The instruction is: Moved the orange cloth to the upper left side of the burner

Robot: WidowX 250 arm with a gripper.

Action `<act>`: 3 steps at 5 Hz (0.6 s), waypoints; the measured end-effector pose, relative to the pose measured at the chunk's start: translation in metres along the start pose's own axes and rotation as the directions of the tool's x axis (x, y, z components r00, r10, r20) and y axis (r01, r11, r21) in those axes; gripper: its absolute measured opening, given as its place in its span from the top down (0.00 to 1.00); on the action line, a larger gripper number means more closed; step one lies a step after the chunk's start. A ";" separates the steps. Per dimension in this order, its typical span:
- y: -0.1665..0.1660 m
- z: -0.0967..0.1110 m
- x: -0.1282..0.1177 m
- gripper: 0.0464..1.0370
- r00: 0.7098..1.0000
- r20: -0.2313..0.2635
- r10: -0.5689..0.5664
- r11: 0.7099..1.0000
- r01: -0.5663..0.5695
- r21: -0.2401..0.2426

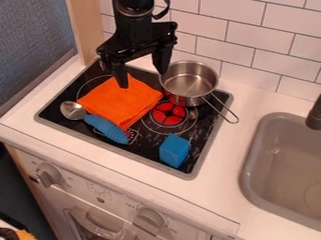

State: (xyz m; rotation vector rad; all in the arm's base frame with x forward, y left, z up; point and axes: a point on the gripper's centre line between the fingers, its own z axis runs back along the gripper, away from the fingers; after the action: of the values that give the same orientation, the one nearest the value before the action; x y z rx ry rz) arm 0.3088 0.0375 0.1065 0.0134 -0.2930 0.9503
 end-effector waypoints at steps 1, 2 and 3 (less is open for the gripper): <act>0.002 -0.009 -0.004 0.04 1.000 -0.023 -0.005 1.000 0.006 0.024; 0.009 -0.027 0.015 0.04 0.998 -0.042 0.049 0.997 -0.046 0.065; 0.010 -0.045 0.031 0.04 0.994 -0.065 0.091 0.992 -0.085 0.090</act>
State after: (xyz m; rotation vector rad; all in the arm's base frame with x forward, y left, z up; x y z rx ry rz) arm 0.3287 0.0740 0.0699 0.0479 -0.1898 1.0488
